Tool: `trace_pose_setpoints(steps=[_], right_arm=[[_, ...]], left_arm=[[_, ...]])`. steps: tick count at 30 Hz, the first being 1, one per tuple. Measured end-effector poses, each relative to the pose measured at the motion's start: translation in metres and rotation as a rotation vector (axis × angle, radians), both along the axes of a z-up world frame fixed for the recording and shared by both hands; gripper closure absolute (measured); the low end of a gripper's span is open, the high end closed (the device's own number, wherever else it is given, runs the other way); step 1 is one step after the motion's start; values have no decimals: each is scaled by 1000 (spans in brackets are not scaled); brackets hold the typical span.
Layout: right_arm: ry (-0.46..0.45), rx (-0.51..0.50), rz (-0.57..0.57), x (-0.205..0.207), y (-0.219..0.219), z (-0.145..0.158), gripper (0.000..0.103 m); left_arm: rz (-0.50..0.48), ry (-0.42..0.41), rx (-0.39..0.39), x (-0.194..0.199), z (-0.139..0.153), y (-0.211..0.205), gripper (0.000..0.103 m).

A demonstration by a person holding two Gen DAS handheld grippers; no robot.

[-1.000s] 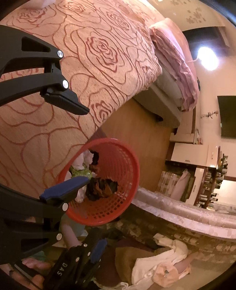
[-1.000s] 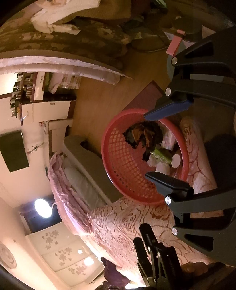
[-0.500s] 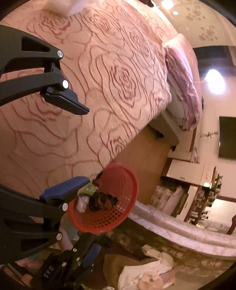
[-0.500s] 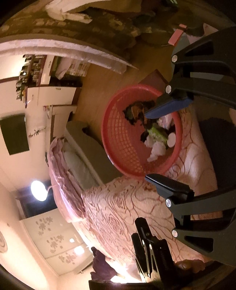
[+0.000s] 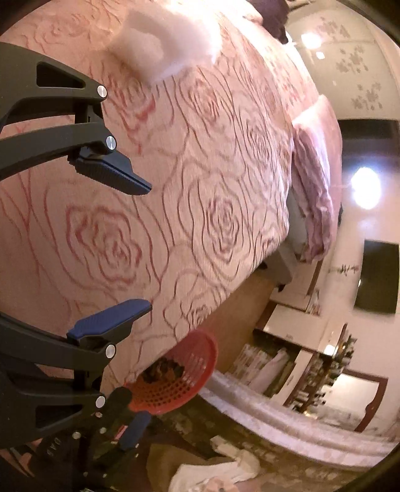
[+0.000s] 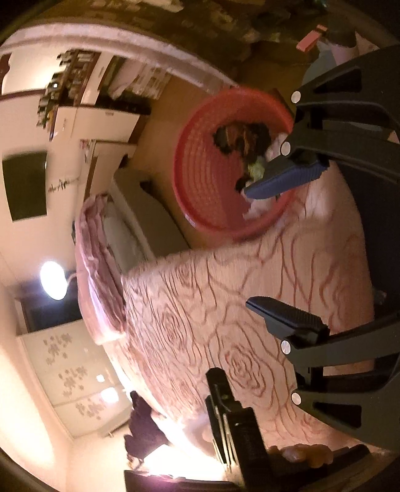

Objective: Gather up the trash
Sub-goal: 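Move both grippers back over the bed toward the remaining items, then grasp the clear plastic bag with the left gripper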

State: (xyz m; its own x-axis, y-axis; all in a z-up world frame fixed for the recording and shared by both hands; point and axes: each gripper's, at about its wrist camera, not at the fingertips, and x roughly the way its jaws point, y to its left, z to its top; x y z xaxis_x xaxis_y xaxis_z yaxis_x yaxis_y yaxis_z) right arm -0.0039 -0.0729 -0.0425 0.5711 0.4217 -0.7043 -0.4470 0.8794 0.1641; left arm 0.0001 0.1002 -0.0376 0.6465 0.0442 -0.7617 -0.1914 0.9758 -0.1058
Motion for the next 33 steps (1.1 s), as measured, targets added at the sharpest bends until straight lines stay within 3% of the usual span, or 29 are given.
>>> trace_pose_setpoints(steps=[10, 19, 26, 31, 32, 33], right_arm=[[9, -21, 140, -9, 60, 2, 36], [9, -42, 180, -20, 77, 2, 36], [9, -49, 176, -17, 77, 3, 36], [9, -53, 172, -16, 77, 4, 36], [10, -53, 170, -16, 77, 4, 36], [10, -53, 169, -15, 77, 4, 36]], left_arm=[[171, -79, 41, -51, 31, 75, 35], [332, -123, 103, -67, 63, 172, 35], [339, -47, 66, -39, 50, 218, 35], [272, 14, -19, -24, 26, 224, 36], [264, 18, -29, -24, 23, 222, 36], [258, 17, -40, -24, 21, 220, 43]])
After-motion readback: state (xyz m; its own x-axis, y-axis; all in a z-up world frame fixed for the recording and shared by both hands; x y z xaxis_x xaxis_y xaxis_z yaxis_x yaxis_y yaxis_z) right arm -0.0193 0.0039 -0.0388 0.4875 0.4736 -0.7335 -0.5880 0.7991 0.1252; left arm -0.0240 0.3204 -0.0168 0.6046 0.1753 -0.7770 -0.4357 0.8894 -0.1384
